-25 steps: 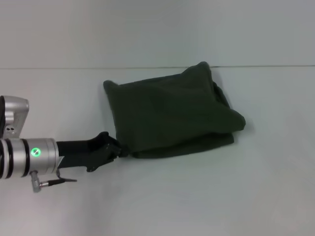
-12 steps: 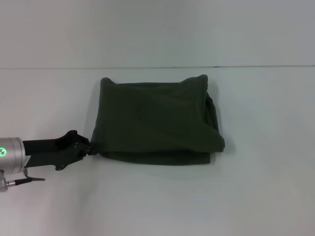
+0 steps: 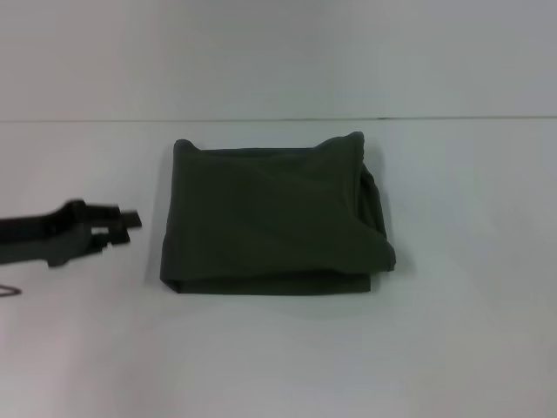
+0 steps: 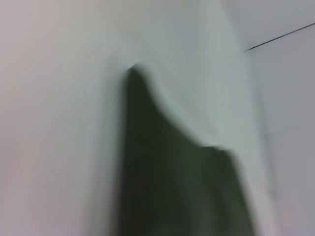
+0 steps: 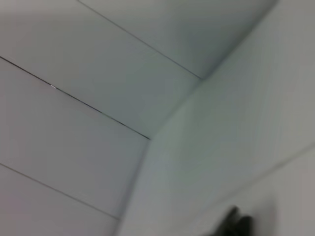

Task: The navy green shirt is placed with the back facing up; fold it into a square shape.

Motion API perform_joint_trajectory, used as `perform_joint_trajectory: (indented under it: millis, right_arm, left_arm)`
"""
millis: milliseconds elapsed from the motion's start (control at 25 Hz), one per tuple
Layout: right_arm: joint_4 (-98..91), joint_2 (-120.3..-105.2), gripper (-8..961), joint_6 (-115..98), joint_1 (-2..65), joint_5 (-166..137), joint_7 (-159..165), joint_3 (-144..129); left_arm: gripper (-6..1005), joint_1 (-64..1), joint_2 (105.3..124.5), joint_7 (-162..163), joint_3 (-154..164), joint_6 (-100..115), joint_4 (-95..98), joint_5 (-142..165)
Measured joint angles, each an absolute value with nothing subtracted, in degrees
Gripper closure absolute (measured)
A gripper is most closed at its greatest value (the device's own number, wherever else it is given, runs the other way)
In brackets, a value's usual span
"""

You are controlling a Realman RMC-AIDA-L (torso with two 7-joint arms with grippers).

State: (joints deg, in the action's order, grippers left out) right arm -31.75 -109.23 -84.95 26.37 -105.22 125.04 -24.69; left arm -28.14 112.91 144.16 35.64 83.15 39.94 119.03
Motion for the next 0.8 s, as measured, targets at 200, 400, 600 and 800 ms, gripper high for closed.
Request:
perform_joint_trajectory:
  millis: [200, 400, 600, 800]
  right_arm:
    - [-34.2, -108.37, 9, -82.8, 26.8, -115.6, 123.1, -25.4]
    - [-37.5, -109.3, 11, -86.5, 29.8, -117.0, 105.4, -28.6]
    - [-38.5, -113.19, 12, -88.5, 35.0, -117.4, 95.0, -34.0]
    - [-40.1, -116.13, 13, -85.4, 35.9, -118.1, 93.9, -41.3]
  left_arm:
    - [720, -29.1, 113.9, 124.3, 32.1, 90.9, 39.3, 113.4]
    - [552, -31.8, 114.3, 110.3, 34.5, 91.0, 39.6, 114.1]
    - [234, -34.3, 113.73, 106.9, 37.3, 90.9, 41.7, 114.3]
    - [103, -34.2, 114.88, 104.7, 43.7, 90.2, 45.1, 114.6]
